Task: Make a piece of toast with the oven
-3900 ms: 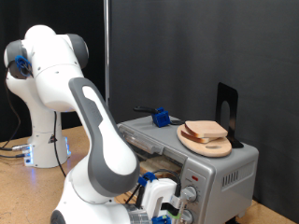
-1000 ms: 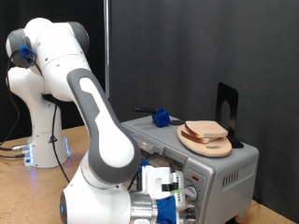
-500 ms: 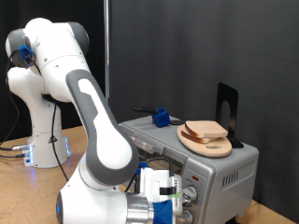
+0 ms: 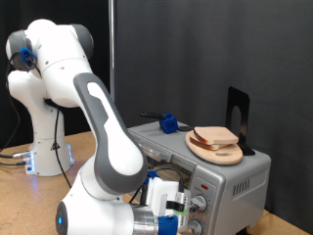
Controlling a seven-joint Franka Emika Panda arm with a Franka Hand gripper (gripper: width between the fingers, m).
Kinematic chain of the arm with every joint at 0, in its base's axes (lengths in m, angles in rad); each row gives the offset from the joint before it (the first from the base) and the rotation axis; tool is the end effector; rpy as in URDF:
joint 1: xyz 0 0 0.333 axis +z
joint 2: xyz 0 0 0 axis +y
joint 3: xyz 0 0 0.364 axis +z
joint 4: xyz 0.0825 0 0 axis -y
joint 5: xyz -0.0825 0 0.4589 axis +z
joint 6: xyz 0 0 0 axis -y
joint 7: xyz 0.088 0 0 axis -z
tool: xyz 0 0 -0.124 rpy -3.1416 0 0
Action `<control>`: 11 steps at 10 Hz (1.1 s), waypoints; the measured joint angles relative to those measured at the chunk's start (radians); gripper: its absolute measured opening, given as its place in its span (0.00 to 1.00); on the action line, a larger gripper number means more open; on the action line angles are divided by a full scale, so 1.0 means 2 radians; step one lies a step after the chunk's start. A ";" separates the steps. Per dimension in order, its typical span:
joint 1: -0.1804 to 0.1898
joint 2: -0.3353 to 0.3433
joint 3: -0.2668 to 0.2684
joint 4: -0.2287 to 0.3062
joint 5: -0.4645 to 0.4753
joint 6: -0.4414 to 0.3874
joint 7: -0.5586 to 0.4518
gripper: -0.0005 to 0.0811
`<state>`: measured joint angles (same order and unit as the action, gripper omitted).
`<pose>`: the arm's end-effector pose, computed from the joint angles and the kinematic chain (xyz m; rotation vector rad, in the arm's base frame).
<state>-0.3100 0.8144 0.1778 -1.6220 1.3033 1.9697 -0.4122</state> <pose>0.7572 -0.0377 0.1323 -1.8148 0.6059 0.0820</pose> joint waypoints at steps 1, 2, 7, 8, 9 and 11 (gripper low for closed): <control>0.000 0.000 0.000 0.000 0.000 0.000 0.000 0.99; 0.000 0.000 0.000 0.001 0.000 0.000 0.000 0.99; 0.000 0.000 0.002 0.009 0.000 -0.022 0.015 0.71; 0.001 0.000 0.002 0.010 0.000 -0.022 0.021 0.48; 0.002 0.003 0.002 0.010 -0.001 -0.013 0.023 0.48; 0.002 0.010 0.002 0.015 -0.002 -0.004 0.023 0.31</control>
<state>-0.3057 0.8348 0.1819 -1.5916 1.2989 1.9615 -0.3663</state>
